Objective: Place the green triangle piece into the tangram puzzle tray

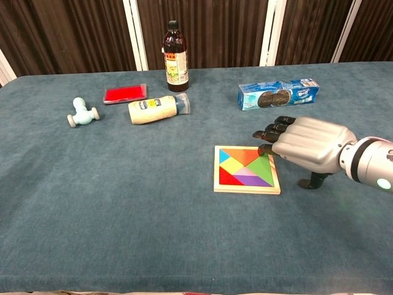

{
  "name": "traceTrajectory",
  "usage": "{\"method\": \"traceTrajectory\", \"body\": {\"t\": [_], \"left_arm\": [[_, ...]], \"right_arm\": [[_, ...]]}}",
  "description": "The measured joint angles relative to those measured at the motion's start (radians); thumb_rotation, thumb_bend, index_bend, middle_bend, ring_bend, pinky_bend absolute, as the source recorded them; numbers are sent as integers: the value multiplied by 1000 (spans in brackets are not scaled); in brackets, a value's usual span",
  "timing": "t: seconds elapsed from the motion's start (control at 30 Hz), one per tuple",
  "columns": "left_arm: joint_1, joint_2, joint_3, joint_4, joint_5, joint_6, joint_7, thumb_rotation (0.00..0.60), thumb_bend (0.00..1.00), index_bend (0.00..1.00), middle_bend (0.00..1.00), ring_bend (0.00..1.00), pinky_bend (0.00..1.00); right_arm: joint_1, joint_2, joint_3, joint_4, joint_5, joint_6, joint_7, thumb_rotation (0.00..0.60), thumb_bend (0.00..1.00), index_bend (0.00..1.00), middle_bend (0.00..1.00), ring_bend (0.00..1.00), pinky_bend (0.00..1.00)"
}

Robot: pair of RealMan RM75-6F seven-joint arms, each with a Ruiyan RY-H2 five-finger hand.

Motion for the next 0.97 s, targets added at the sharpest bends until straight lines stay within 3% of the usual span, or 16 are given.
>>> {"method": "traceTrajectory", "body": {"t": [0.2, 0.37, 0.47, 0.57, 0.77, 0.97], "left_arm": [[0, -1, -2, 4, 0, 3, -2, 600, 442, 0, 0, 0, 0], [15, 7, 9, -5, 20, 30, -1, 600, 442, 0, 0, 0, 0], [18, 6, 12, -4, 24, 33, 5, 600, 443, 0, 0, 0, 0], [13, 1, 10, -1, 21, 22, 15, 600, 444, 0, 0, 0, 0], [4, -13, 21, -7, 22, -13, 86, 600, 446, 0, 0, 0, 0], [1, -25, 22, -21, 10, -27, 127, 600, 445, 0, 0, 0, 0]], "right_arm": [[-11, 13, -3, -21, -32, 41, 28, 600, 408, 251, 0, 0, 0], [-56, 49, -14, -70, -109, 129, 131, 600, 394, 95, 0, 0, 0], [-120, 98, -41, -112, -188, 231, 248, 600, 327, 8, 0, 0, 0], [-215, 157, -84, -144, -267, 376, 373, 600, 266, 0, 0, 0, 0], [-457, 265, -160, -152, -378, 686, 662, 600, 253, 0, 0, 0, 0], [-570, 346, -166, -128, -426, 759, 817, 600, 252, 0, 0, 0, 0]]}}
